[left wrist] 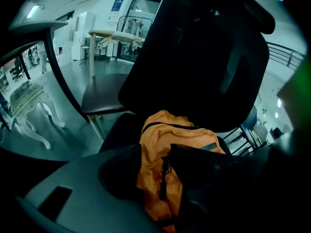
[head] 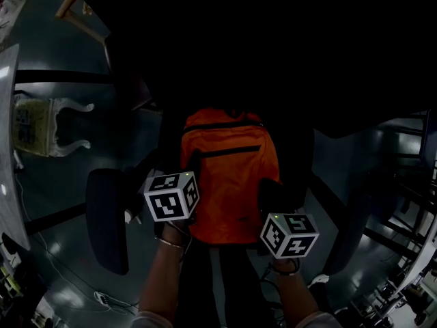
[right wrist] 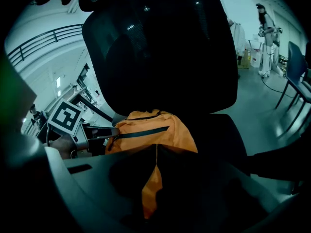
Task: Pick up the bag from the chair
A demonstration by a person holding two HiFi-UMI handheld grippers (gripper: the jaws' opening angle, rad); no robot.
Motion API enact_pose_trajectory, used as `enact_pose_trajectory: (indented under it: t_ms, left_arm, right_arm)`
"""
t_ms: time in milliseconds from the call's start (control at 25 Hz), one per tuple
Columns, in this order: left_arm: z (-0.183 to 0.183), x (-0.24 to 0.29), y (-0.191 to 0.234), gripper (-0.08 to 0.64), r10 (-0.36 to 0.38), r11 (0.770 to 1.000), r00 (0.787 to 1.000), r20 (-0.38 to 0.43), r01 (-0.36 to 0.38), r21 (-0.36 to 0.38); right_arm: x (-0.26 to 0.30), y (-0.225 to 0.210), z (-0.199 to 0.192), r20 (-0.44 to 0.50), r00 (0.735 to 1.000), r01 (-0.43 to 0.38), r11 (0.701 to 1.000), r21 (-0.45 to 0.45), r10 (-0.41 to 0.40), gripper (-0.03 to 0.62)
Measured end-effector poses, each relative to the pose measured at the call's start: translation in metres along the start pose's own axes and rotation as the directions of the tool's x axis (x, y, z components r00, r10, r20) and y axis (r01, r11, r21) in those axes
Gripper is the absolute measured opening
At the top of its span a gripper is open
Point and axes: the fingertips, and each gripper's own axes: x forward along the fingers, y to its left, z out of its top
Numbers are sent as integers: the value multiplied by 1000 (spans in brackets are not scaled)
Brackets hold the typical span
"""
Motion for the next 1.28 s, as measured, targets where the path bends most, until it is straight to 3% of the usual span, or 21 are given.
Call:
enact_pose_trajectory:
  t_ms: [120, 560, 840, 1080, 1280]
  left_arm:
    - [0, 9, 3, 189, -2, 1000, 1000, -24, 1, -18]
    - [-12, 40, 20, 205, -6, 997, 993, -118, -4, -83]
    - [-15, 48, 20, 142, -3, 995, 989, -146, -12, -101]
    - [-14, 47, 21, 69, -87, 978, 983, -163, 54, -200]
    - [-12, 33, 14, 43, -100, 978, 985, -139, 71, -197]
  right_arm:
    - [2, -3, 2, 4, 1000, 6, 1000, 1, -6, 34]
    - [1, -7, -13, -14, 1000, -10, 1000, 8, 10, 34]
    - [-1, -5, -15, -10, 1000, -15, 1000, 3, 15, 34]
    - [-3, 1, -16, -7, 1000, -22, 1000, 5, 22, 33]
    - [-10, 2, -16, -3, 1000, -19, 1000, 8, 19, 34]
